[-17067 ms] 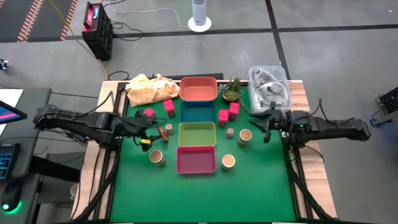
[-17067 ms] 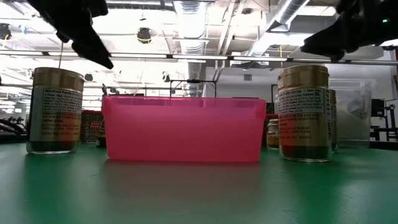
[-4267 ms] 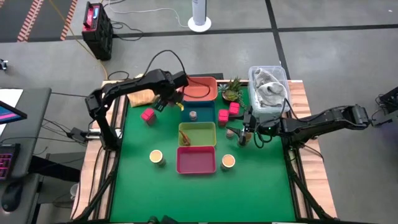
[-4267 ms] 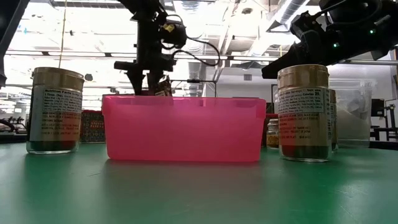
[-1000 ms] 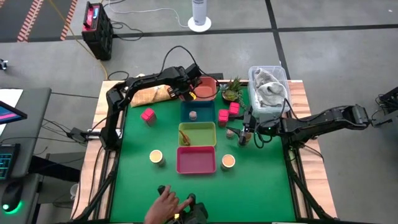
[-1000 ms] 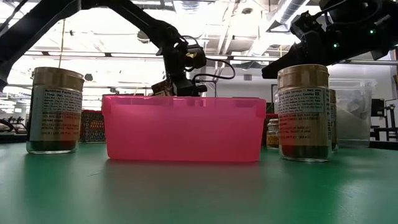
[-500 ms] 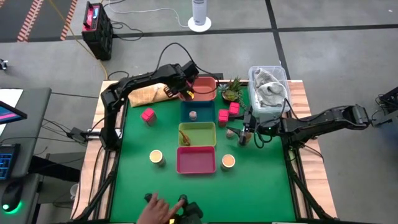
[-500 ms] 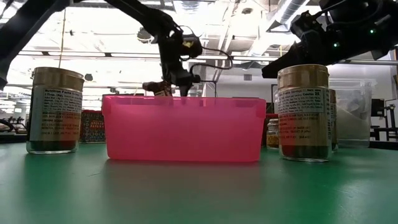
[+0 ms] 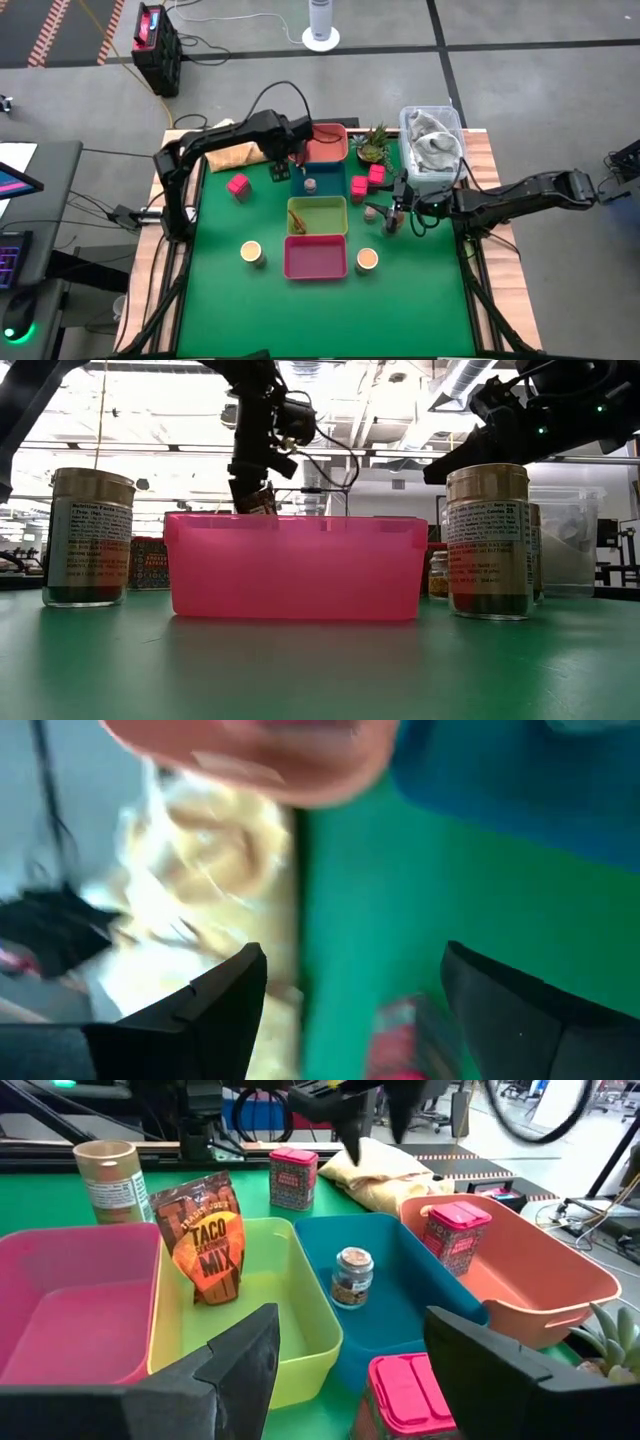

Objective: Sort spices by type
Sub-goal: Put the red seasoning can into the orange bin

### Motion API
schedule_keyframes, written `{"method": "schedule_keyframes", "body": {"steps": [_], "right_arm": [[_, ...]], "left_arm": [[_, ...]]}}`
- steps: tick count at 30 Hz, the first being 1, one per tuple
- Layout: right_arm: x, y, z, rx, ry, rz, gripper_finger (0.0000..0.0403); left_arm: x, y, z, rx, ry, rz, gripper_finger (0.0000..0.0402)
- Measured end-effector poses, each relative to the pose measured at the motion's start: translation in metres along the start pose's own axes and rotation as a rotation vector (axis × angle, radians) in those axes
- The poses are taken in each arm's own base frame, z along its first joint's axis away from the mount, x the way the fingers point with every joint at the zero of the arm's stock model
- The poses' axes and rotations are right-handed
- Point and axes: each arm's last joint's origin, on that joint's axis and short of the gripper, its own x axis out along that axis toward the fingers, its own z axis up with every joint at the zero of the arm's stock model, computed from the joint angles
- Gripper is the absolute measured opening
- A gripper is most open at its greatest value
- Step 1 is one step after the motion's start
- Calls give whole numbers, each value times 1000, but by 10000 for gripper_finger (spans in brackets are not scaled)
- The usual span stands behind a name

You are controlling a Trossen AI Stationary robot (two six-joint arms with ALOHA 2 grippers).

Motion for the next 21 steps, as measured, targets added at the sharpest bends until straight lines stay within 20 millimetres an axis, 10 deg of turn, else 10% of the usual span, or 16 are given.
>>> {"method": "schedule_keyframes", "body": {"steps": [11,21], "right_arm": [[-3,10,-4,-7,41,52,276],[-5,17,-2,-26,12,86,276]], "left_arm": [[-44,-29,-28,-158,-12,-32,287],[-37,-36,-111,-416,-83,-43,287]]}}
